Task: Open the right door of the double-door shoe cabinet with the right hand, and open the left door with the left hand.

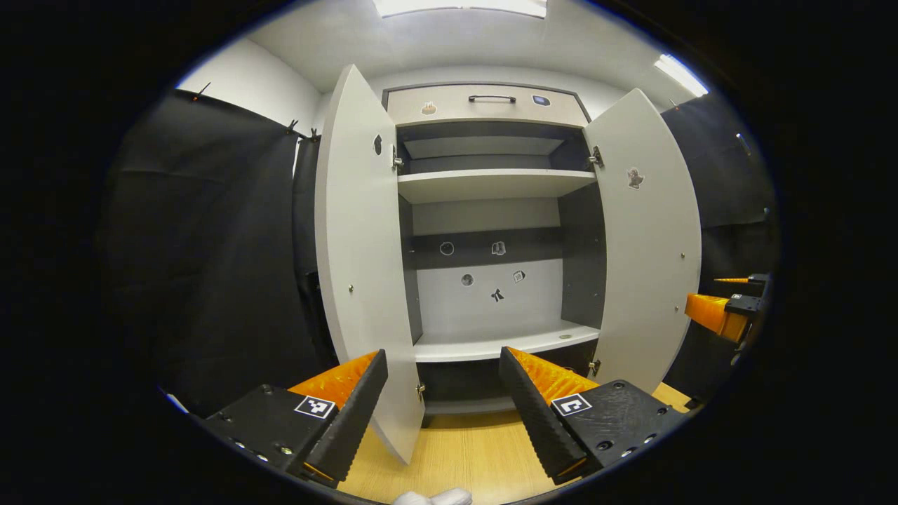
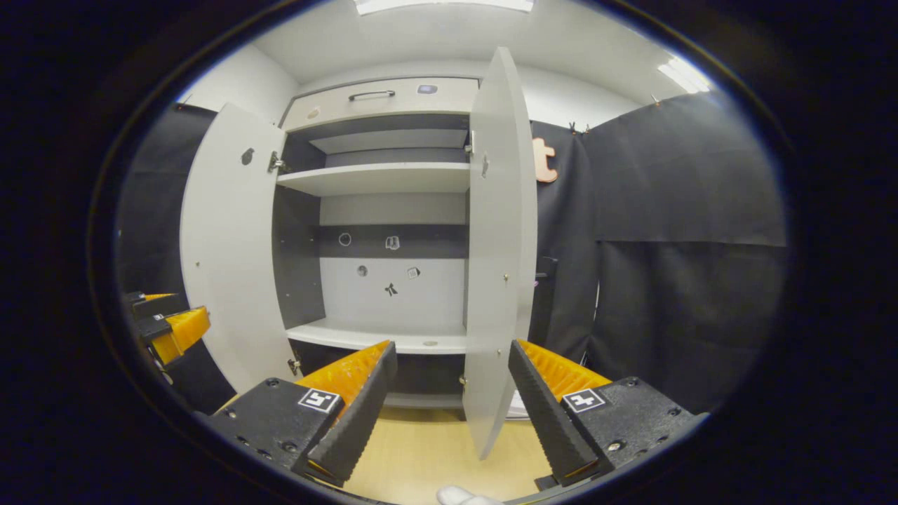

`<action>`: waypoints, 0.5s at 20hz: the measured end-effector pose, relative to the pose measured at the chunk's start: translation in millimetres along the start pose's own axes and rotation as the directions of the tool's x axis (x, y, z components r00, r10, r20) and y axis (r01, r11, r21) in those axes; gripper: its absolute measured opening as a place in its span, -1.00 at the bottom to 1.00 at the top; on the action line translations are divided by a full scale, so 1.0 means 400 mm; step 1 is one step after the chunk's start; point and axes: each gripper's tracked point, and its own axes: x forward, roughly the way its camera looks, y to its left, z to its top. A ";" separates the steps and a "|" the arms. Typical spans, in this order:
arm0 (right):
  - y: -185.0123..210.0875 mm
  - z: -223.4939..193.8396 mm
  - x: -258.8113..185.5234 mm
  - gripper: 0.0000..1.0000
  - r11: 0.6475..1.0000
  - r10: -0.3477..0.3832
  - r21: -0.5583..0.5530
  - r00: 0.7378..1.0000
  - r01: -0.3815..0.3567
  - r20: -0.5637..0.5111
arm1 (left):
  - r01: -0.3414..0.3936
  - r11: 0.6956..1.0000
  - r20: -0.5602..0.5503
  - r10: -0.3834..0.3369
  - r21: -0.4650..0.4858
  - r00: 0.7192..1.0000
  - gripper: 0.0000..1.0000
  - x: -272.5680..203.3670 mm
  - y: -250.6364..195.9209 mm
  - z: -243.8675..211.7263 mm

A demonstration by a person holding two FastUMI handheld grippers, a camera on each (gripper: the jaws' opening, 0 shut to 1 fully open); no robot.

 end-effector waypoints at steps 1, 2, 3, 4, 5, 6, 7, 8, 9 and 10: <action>-0.001 0.001 -0.001 1.00 1.000 -0.002 -0.003 1.000 0.002 0.002 | 0.001 1.000 -0.006 -0.001 0.002 1.000 0.92 -0.001 0.001 -0.006; -0.002 0.000 -0.002 0.97 1.000 -0.007 -0.007 1.000 0.007 0.003 | 0.001 1.000 -0.011 -0.001 0.002 1.000 0.92 -0.002 0.004 -0.010; -0.002 0.000 -0.003 0.97 1.000 -0.010 -0.009 1.000 0.010 0.004 | 0.000 1.000 -0.014 0.000 0.000 1.000 0.92 -0.003 0.005 -0.014; -0.001 -0.002 -0.005 0.97 1.000 -0.012 -0.010 1.000 0.012 0.003 | 0.002 1.000 -0.016 -0.002 -0.001 1.000 0.92 -0.001 0.005 -0.016; -0.002 -0.001 -0.004 0.97 1.000 -0.015 -0.011 1.000 0.015 0.002 | 0.005 1.000 -0.017 -0.005 -0.004 1.000 0.92 -0.003 0.006 -0.018; -0.003 -0.002 -0.005 1.00 1.000 -0.016 -0.011 1.000 0.016 0.001 | 0.007 1.000 -0.018 -0.007 -0.006 1.000 0.92 -0.005 0.005 -0.021; -0.002 -0.002 -0.007 1.00 1.000 -0.017 -0.012 1.000 0.017 0.002 | 0.006 1.000 -0.020 -0.006 -0.006 1.000 0.92 -0.006 0.007 -0.022; -0.002 -0.002 -0.009 1.00 1.000 -0.020 -0.013 1.000 0.021 0.002 | 0.004 1.000 -0.022 -0.004 -0.005 1.000 0.92 -0.007 0.010 -0.025; 0.000 -0.002 -0.009 1.00 1.000 -0.019 -0.015 1.000 0.019 0.002 | 0.003 1.000 -0.022 -0.003 -0.005 1.000 0.92 -0.009 0.013 -0.027; 0.002 -0.002 -0.010 0.97 1.000 -0.019 -0.018 1.000 0.019 0.002 | 0.004 1.000 -0.023 -0.004 -0.008 1.000 0.92 -0.008 0.014 -0.028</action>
